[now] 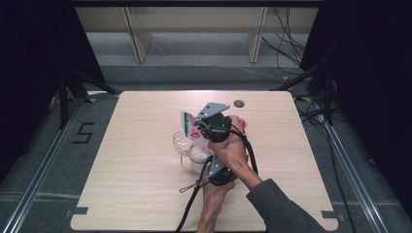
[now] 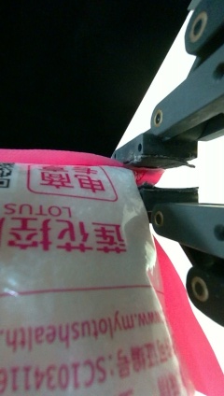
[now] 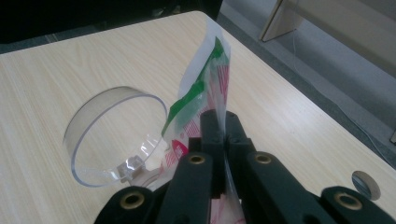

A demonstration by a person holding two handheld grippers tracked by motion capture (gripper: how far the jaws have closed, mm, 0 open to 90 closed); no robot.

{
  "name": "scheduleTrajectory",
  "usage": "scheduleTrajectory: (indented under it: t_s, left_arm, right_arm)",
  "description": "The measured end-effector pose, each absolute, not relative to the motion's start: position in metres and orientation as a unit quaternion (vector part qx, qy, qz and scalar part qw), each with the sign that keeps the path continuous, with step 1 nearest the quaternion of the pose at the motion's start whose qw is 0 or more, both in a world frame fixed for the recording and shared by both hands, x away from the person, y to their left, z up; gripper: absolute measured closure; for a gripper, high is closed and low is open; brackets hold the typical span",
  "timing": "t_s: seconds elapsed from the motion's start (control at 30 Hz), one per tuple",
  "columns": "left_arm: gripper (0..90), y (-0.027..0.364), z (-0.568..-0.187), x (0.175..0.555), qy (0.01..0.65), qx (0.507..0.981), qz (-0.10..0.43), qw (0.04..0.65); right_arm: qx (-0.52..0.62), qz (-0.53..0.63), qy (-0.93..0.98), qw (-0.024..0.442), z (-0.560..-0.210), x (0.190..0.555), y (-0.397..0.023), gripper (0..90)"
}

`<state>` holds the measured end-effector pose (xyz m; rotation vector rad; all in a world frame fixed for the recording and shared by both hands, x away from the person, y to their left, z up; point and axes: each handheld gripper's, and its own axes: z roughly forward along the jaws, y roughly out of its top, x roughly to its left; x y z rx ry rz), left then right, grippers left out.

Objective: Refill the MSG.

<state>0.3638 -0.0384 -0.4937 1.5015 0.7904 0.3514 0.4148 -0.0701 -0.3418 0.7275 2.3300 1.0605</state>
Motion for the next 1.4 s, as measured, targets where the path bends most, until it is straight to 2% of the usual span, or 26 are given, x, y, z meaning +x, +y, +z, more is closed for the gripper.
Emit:
scheduleTrajectory:
  t_s: [0.3, 0.4, 0.87, 0.93, 1.17, 1.2, 1.4]
  left_arm:
    - [79.5, -0.038, -0.495, 0.364, 0.347, 0.660, 0.150, 0.649]
    - [79.5, -0.039, -0.495, 0.363, 0.341, 0.668, 0.124, 0.650]
    - [79.5, -0.040, -0.495, 0.363, 0.347, 0.659, 0.125, 0.656]
    - [79.5, -0.038, -0.495, 0.363, 0.341, 0.668, 0.124, 0.649]
    - [79.5, -0.037, -0.495, 0.364, 0.339, 0.671, 0.126, 0.647]
    - [79.5, -0.051, -0.493, 0.361, 0.380, 0.597, 0.092, 0.701]
    - [79.6, -0.051, -0.493, 0.361, 0.383, 0.592, 0.086, 0.704]
  right_arm:
    - [0.261, 0.380, 0.854, 0.240, -0.343, 0.414, -0.068, 90.0]
    - [0.258, 0.383, 0.854, 0.241, -0.343, 0.415, -0.069, 90.0]
    - [0.259, 0.383, 0.853, 0.242, -0.344, 0.414, -0.066, 90.0]
    - [0.264, 0.376, 0.858, 0.232, -0.343, 0.413, -0.065, 90.0]
    - [0.262, 0.379, 0.854, 0.241, -0.344, 0.414, -0.063, 90.0]
    - [0.264, 0.375, 0.857, 0.236, -0.344, 0.413, -0.063, 90.0]
    - [0.265, 0.373, 0.857, 0.236, -0.345, 0.413, -0.061, 90.0]
